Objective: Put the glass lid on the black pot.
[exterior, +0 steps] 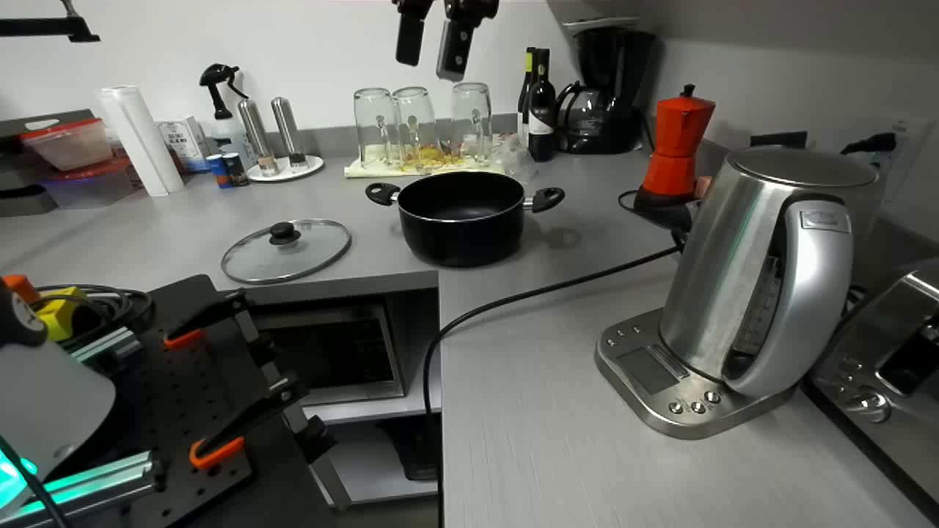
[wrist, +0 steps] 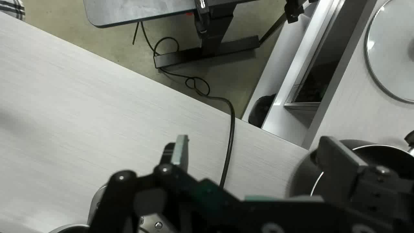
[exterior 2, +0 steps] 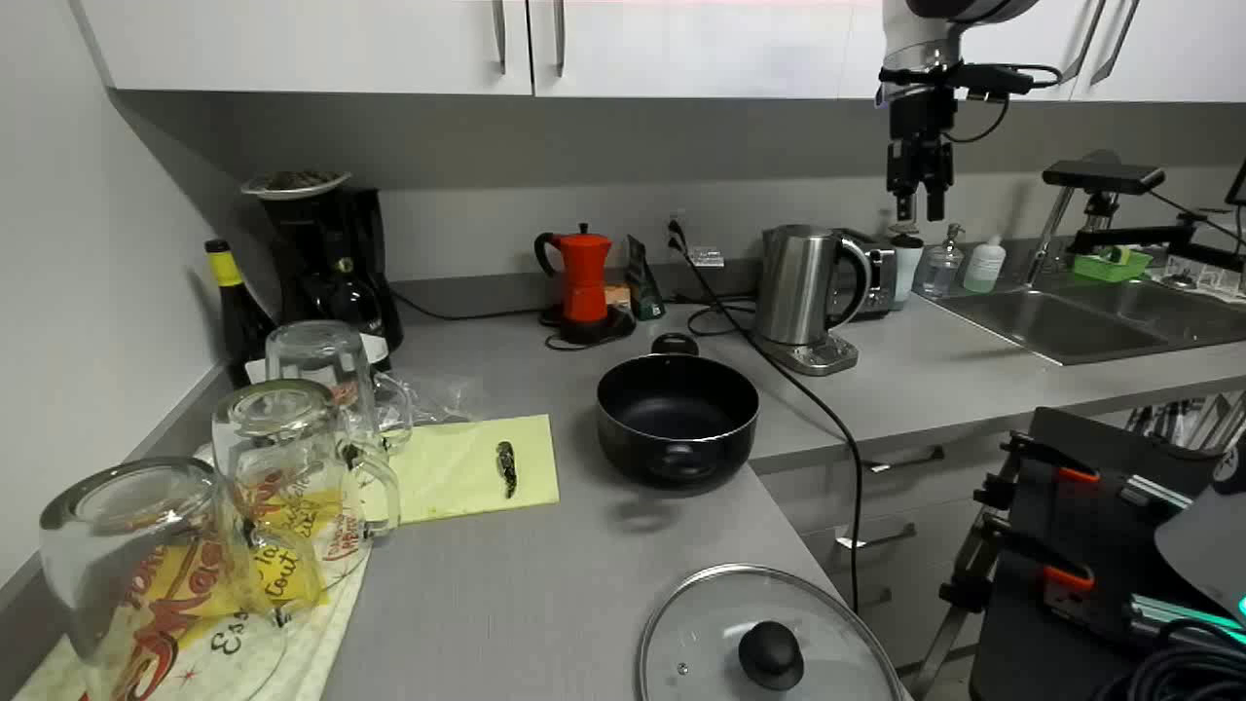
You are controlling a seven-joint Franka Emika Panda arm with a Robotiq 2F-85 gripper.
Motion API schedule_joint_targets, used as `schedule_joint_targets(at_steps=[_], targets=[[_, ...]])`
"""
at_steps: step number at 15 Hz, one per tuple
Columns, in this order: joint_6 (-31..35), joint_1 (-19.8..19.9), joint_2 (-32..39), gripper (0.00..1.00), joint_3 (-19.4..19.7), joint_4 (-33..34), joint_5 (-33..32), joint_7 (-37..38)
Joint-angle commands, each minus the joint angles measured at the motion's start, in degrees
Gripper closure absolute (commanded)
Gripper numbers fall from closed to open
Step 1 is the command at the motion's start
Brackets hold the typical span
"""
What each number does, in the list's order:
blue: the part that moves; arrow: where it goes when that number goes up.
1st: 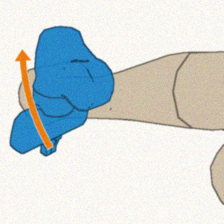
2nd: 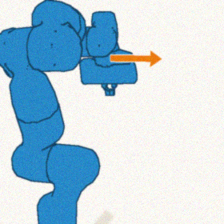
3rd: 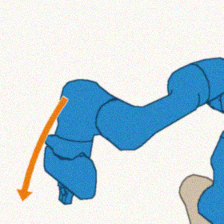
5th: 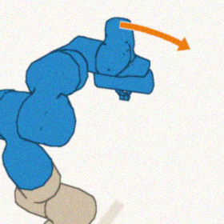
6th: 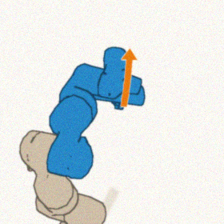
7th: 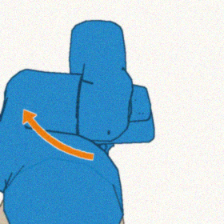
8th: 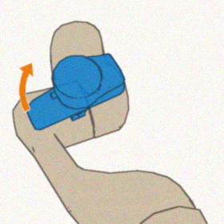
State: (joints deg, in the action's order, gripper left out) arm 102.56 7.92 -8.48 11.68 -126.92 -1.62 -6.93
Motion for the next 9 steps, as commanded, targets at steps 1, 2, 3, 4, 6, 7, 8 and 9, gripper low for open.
schedule_joint_targets(at_steps=[1, 2, 3, 4, 6, 7, 8, 9], targets=[[-0.1, 0.5, 0.0, 0.00, -0.5, 0.1, 0.1, -0.1], [-0.1, 0.5, 0.0, 0.00, -0.5, 0.1, 0.1, -0.1], [-0.1, 0.5, 0.0, 0.00, -0.5, 0.1, 0.1, -0.1], [-0.1, 0.5, 0.0, 0.00, -0.5, 0.1, 0.1, -0.1], [-0.1, 0.5, 0.0, 0.00, -0.5, 0.1, 0.1, -0.1], [-0.1, 0.5, 0.0, 0.00, -0.5, 0.1, 0.1, -0.1], [0.4, 0.4, 0.1, 0.00, -0.8, 0.0, -0.2, 0.3], [0.5, 0.2, 0.3, 0.00, -1.1, 0.0, -0.3, 0.2]])
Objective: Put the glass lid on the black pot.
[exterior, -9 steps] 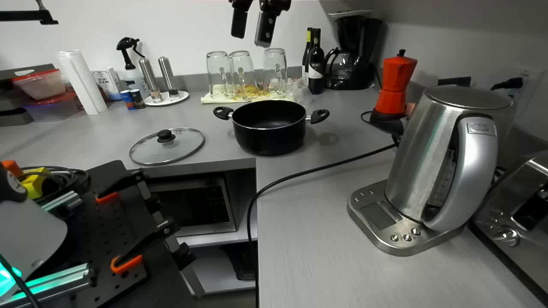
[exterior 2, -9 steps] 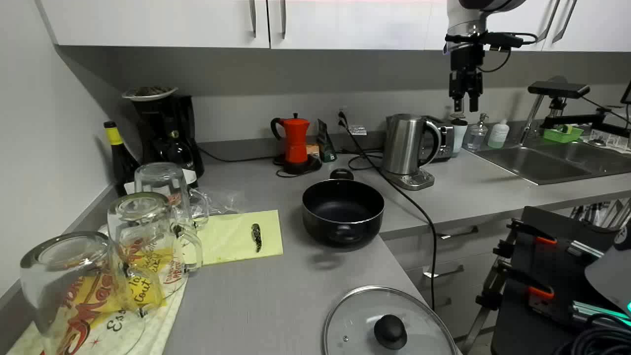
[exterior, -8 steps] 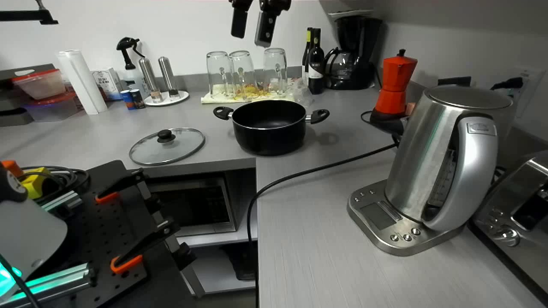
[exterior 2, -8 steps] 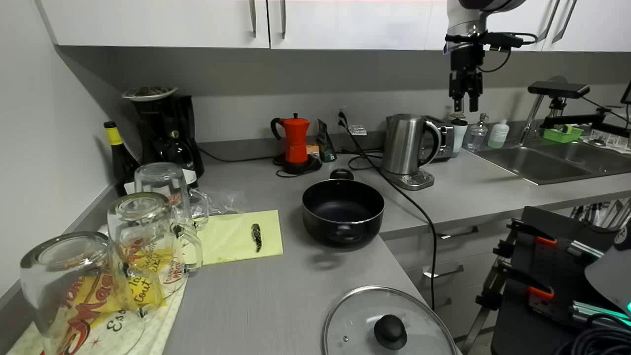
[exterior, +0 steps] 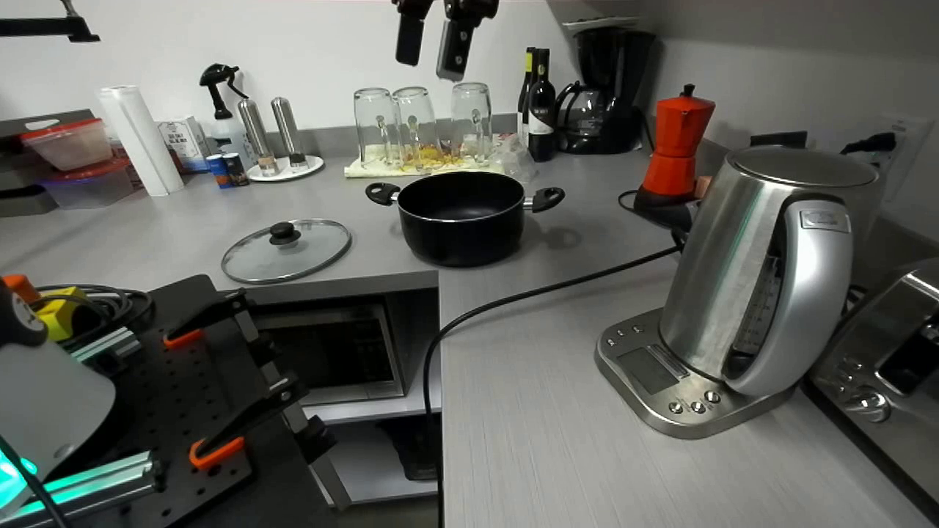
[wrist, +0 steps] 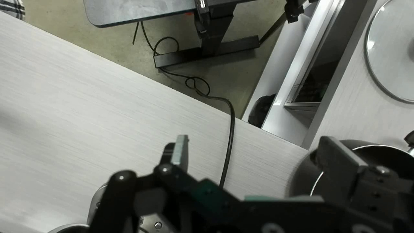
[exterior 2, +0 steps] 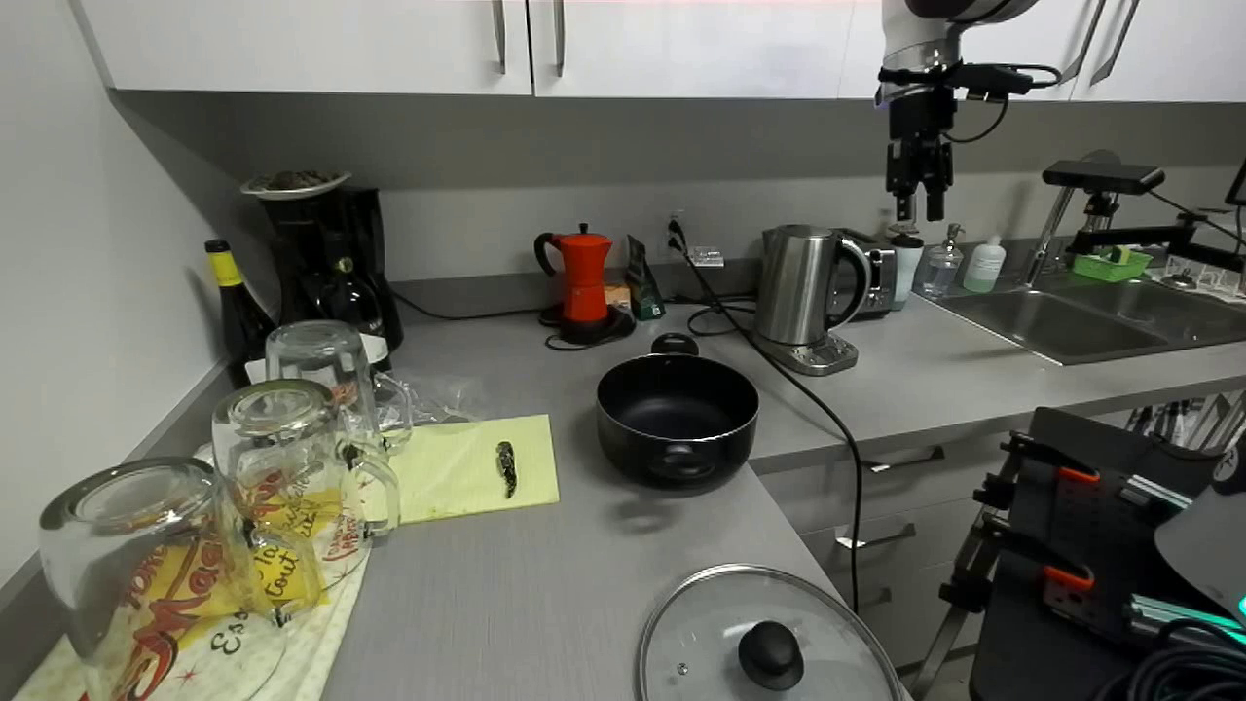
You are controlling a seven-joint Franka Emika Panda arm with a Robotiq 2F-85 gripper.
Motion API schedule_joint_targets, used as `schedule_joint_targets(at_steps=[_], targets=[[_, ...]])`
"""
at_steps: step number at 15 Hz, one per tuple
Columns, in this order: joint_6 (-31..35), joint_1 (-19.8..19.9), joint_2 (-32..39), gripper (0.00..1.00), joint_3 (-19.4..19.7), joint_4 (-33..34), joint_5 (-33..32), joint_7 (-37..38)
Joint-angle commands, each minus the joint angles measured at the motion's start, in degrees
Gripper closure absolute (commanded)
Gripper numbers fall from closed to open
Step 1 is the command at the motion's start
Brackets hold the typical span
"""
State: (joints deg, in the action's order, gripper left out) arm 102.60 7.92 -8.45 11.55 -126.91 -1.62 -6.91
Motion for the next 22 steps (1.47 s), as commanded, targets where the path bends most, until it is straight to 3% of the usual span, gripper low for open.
schedule_joint_targets(at_steps=[1, 12, 17, 22], targets=[[1.0, -0.2, 0.2, 0.00, -1.4, -0.2, -0.5, 0.2], [16.8, -9.8, 0.1, 0.00, -13.7, -5.9, -5.7, 0.1], [20.9, -13.8, 2.4, 0.00, -18.4, -6.9, -12.7, -0.8], [23.5, -15.8, 6.7, 0.00, -20.7, -7.2, -21.9, -2.1]])
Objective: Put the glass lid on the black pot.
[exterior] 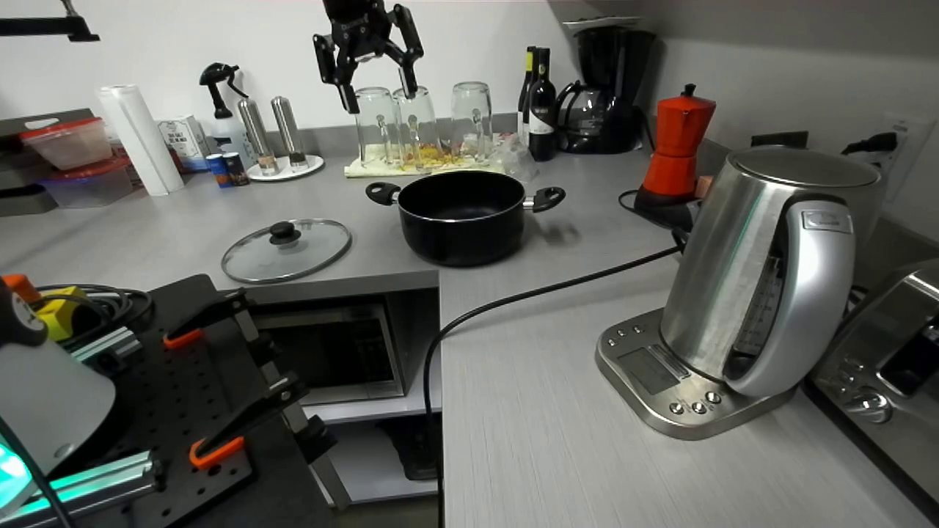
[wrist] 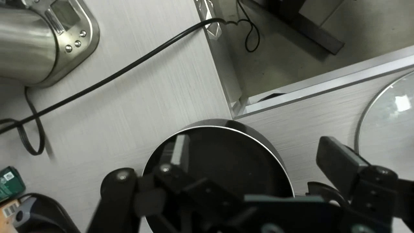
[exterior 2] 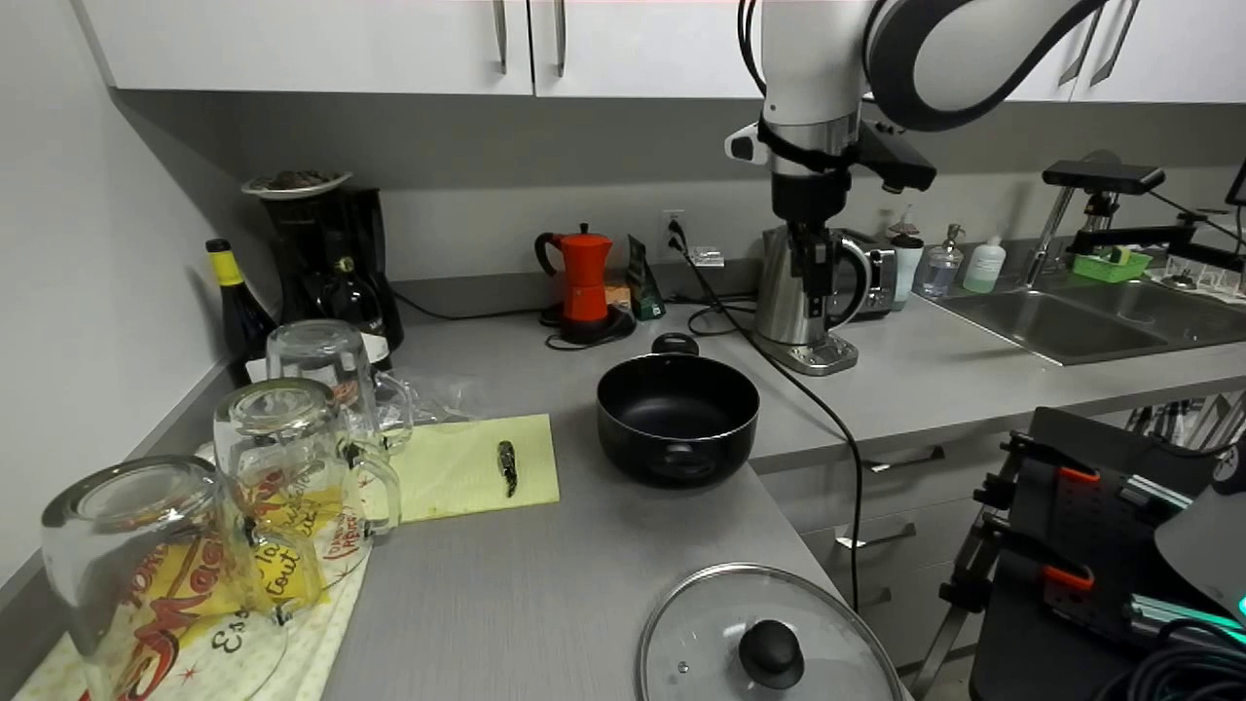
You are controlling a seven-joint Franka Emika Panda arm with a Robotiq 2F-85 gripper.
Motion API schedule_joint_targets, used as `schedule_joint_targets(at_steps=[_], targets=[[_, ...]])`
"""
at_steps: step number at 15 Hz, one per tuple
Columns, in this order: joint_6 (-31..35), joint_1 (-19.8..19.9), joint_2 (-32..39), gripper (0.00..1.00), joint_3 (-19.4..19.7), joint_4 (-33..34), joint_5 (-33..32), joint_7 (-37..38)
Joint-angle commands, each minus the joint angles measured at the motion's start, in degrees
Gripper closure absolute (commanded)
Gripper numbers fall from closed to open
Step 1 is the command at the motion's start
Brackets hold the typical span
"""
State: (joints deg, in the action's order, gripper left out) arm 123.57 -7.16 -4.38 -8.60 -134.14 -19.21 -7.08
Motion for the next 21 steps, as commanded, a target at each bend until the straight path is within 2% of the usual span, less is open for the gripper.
schedule_joint_targets(at_steps=[1, 9, 15, 21], targets=[[3.5, -1.1, 4.0, 0.00, -1.0, 0.3, -6.7, -1.3], [15.2, -5.6, 13.9, 0.00, -3.8, 3.0, -14.1, -1.8], [25.7, -8.3, 19.9, 0.00, -5.2, 4.1, -13.4, -5.1], [31.8, -10.4, 24.3, 0.00, -6.7, 3.5, -12.0, -8.4]])
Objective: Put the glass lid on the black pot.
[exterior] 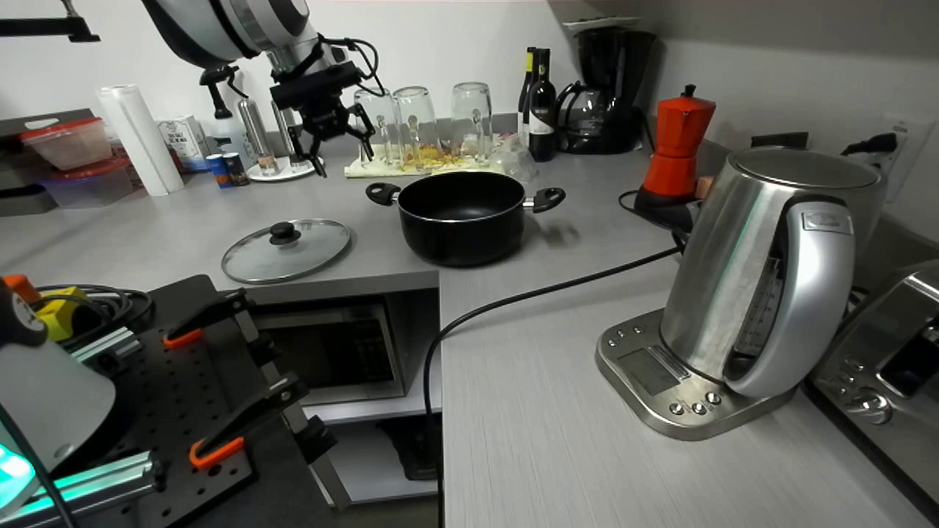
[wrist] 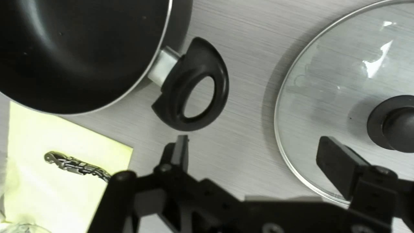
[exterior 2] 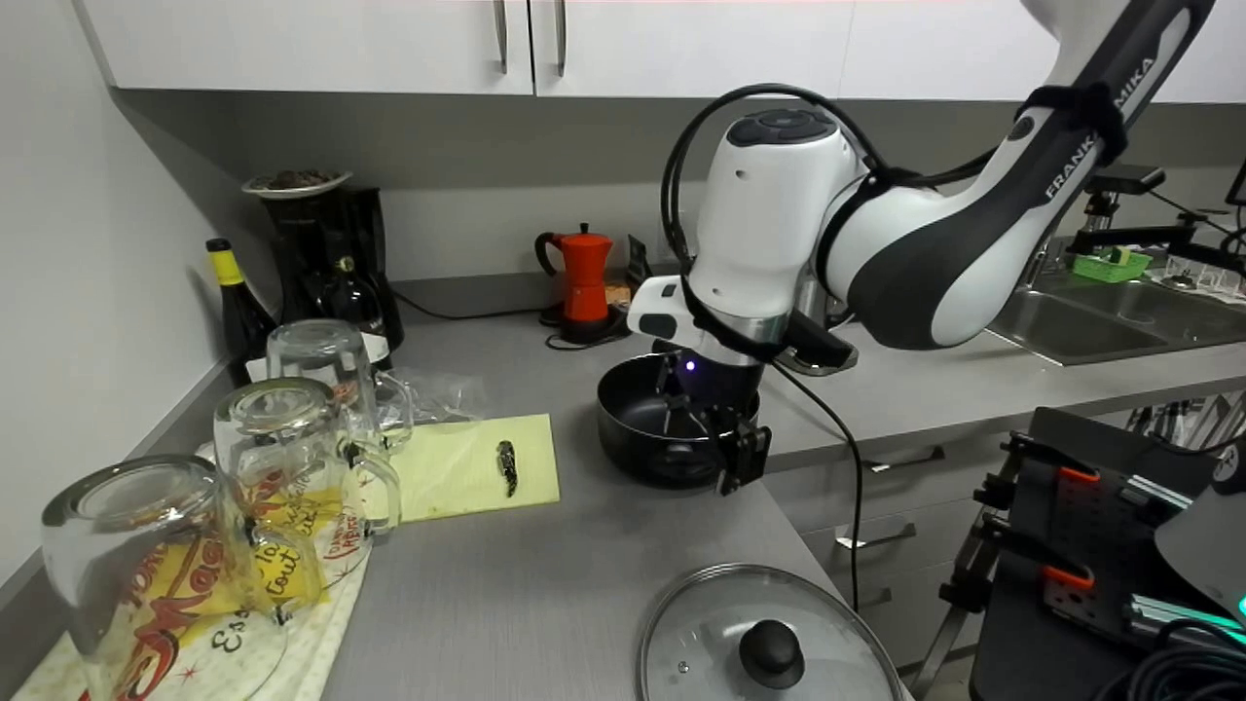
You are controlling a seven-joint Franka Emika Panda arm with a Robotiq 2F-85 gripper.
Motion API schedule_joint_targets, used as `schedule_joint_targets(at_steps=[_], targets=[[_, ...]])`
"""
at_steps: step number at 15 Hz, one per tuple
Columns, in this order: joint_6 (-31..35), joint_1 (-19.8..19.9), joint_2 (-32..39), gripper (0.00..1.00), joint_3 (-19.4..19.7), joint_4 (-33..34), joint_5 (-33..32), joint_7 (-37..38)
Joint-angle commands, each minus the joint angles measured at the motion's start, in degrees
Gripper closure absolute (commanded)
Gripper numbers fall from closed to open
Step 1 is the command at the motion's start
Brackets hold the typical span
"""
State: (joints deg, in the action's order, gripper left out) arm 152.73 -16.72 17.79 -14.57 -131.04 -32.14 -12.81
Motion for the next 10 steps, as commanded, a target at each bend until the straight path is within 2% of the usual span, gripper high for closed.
schedule_joint_targets(at_steps=[1, 10], targets=[[3.3, -1.1, 2.7, 0.00, -1.2, 0.2, 1.4, -3.3], [4.9, -2.4, 6.2, 0.00, -6.6, -2.8, 6.7, -7.6]])
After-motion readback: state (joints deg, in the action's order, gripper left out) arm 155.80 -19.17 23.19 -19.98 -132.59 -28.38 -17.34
